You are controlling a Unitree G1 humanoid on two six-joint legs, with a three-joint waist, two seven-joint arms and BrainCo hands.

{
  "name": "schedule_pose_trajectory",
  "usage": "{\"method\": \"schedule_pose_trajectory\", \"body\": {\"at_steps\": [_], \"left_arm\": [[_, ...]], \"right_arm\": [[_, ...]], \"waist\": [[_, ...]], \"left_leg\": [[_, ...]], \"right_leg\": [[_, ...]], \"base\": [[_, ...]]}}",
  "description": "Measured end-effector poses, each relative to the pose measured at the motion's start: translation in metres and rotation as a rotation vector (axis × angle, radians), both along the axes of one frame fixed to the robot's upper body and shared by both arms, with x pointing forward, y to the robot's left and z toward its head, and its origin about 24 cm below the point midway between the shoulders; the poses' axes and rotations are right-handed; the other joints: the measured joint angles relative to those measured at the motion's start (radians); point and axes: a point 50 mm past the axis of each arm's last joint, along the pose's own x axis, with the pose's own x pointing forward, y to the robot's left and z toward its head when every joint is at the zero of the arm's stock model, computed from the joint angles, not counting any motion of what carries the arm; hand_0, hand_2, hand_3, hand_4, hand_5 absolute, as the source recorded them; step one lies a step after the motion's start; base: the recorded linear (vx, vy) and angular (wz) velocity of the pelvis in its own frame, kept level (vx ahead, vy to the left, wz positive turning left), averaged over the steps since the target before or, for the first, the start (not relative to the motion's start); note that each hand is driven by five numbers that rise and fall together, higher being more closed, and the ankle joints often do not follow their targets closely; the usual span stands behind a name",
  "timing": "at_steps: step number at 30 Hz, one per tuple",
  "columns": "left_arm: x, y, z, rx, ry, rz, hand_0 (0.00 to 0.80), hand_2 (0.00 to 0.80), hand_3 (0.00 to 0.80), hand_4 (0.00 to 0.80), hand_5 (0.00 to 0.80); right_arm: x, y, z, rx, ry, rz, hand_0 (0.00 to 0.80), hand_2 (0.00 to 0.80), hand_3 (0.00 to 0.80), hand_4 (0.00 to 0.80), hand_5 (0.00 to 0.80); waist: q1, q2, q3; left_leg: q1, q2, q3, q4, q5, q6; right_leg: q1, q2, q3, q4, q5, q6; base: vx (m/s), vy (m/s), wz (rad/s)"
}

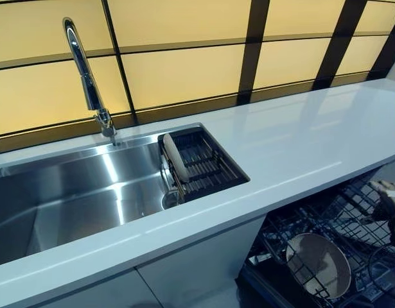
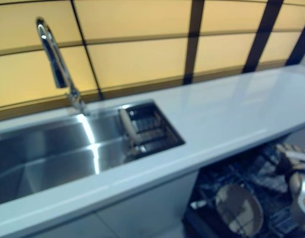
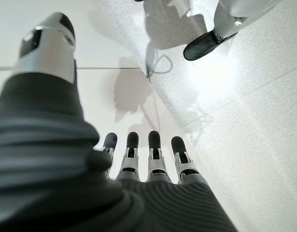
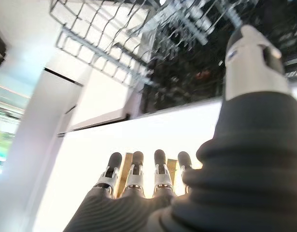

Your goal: Take plates into dishwasher

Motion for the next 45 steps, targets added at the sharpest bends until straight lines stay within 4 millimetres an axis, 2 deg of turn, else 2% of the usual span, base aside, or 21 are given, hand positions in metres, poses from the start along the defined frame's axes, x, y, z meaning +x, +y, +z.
{"method": "schedule_pose_trajectory", "body": {"at_steps": [10, 13, 16, 20, 23, 25, 31, 34, 35, 38, 43, 45], "left_arm": [[0.0, 0.001, 0.0, -0.004, -0.008, -0.004, 0.0, 0.0, 0.0, 0.0, 0.0], [0.0, 0.001, 0.0, -0.002, -0.006, -0.004, 0.0, 0.0, 0.0, 0.0, 0.0], [-0.001, 0.003, 0.0, 0.004, -0.002, -0.003, 0.0, 0.0, 0.0, 0.0, 0.0], [-0.001, 0.003, -0.001, 0.008, 0.005, -0.006, 0.0, 0.0, 0.0, 0.0, 0.0], [-0.003, 0.004, -0.001, 0.014, 0.011, -0.001, 0.0, 0.0, 0.0, 0.0, 0.0], [-0.004, 0.005, -0.002, 0.017, 0.016, 0.0, 0.0, 0.0, 0.0, 0.0, 0.0], [-0.004, 0.005, -0.002, 0.025, 0.011, -0.002, 0.0, 0.0, 0.0, 0.0, 0.0], [-0.002, 0.002, -0.002, 0.024, 0.012, -0.019, 0.0, 0.0, 0.0, 0.0, 0.0], [0.001, 0.001, -0.001, 0.023, 0.004, -0.021, 0.0, 0.0, 0.0, 0.0, 0.0], [0.002, -0.001, -0.002, 0.025, 0.007, -0.038, 0.0, 0.0, 0.0, 0.0, 0.0], [0.001, -0.001, -0.002, 0.029, 0.016, -0.038, 0.0, 0.0, 0.0, 0.0, 0.0], [0.001, -0.001, -0.002, 0.033, 0.022, -0.052, 0.0, 0.0, 0.0, 0.0, 0.0]], "right_arm": [[-0.006, -0.015, 0.002, 0.071, -0.034, -0.101, 0.0, 0.0, 0.0, 0.0, 0.0], [-0.012, -0.028, 0.003, 0.06, -0.027, -0.186, 0.0, 0.0, 0.0, 0.0, 0.0], [-0.01, -0.037, 0.021, 0.072, -0.098, -0.222, 0.0, 0.0, 0.0, 0.0, 0.0], [-0.002, -0.04, 0.063, 0.023, -0.261, -0.228, 0.0, 0.0, 0.0, 0.0, 0.0], [-0.002, -0.041, 0.084, -0.022, -0.316, -0.228, 0.0, 0.0, 0.0, 0.0, 0.0], [0.0, -0.04, 0.091, -0.019, -0.344, -0.231, 0.0, 0.0, 0.0, 0.0, 0.0], [0.01, -0.028, 0.138, 0.021, -0.508, -0.181, 0.0, 0.0, 0.0, 0.0, 0.0], [0.026, -0.009, 0.164, 0.078, -0.575, -0.088, 0.0, 0.0, 0.0, 0.0, 0.0], [0.027, -0.007, 0.166, 0.075, -0.576, -0.076, 0.0, 0.0, 0.0, 0.0, 0.0], [0.045, 0.016, 0.172, 0.185, -0.615, 0.037, 0.0, 0.0, 0.0, 0.0, 0.0], [0.068, 0.039, 0.154, 0.388, -0.704, 0.121, 0.0, 0.0, 0.0, 0.0, 0.0], [0.076, 0.049, 0.148, 0.443, -0.74, 0.144, 0.0, 0.0, 0.0, 0.0, 0.0]], "waist": [[0.003, -0.006, 0.001], [0.003, -0.008, 0.001], [0.001, -0.009, 0.001], [0.005, -0.011, -0.002], [0.009, -0.014, -0.003], [0.015, -0.015, -0.004], [0.017, -0.015, -0.007], [0.029, -0.013, -0.015], [0.037, -0.016, -0.017], [0.063, -0.022, -0.029], [0.11, -0.039, -0.042], [0.115, -0.039, -0.043]], "left_leg": [[0.0, 0.0, 0.009, 0.0, -0.001, 0.0], [0.0, -0.001, 0.009, 0.0, -0.001, 0.001], [0.002, -0.002, 0.011, 0.0, -0.001, 0.001], [0.003, -0.002, 0.011, 0.0, -0.001, 0.001], [0.002, -0.003, 0.01, 0.0, -0.001, 0.001], [0.002, -0.004, 0.009, 0.001, -0.001, 0.001], [0.002, -0.005, 0.006, 0.0, -0.001, 0.002], [0.004, -0.005, 0.004, 0.001, -0.001, 0.002], [0.003, -0.004, 0.002, 0.001, -0.001, 0.002], [0.001, -0.005, -0.007, 0.001, -0.001, 0.002], [-0.003, -0.008, -0.027, 0.005, 0.004, 0.001], [-0.003, -0.012, -0.03, 0.005, 0.005, 0.003]], "right_leg": [[0.0, 0.001, 0.005, 0.0, 0.0, 0.0], [0.0, 0.0, 0.006, 0.0, 0.0, 0.0], [0.0, 0.0, 0.009, 0.0, 0.001, 0.001], [0.0, 0.001, 0.011, 0.0, 0.001, 0.002], [0.001, -0.001, 0.01, 0.0, 0.001, 0.002], [0.001, -0.001, 0.01, 0.0, 0.001, 0.002], [0.001, -0.002, 0.009, 0.0, 0.001, 0.002], [0.003, -0.002, 0.005, 0.0, 0.002, 0.002], [0.004, -0.002, 0.005, 0.0, 0.001, 0.002], [0.005, -0.003, -0.006, 0.0, 0.001, 0.001], [0.006, -0.01, -0.02, 0.0, 0.0, 0.0], [0.005, -0.011, -0.024, 0.0, 0.0, 0.0]], "base": [[0.003, -0.001, 0.0], [0.0, 0.0, 0.0], [0.0, -0.012, -0.03], [0.0, 0.0, 0.0], [-0.024, -0.005, 0.01], [-0.017, -0.005, 0.01], [0.0, 0.0, 0.0], [0.0, 0.0, 0.0], [-0.017, -0.005, 0.08], [-0.012, -0.002, 0.08], [-0.024, -0.006, 0.09], [-0.061, -0.007, 0.12]]}}
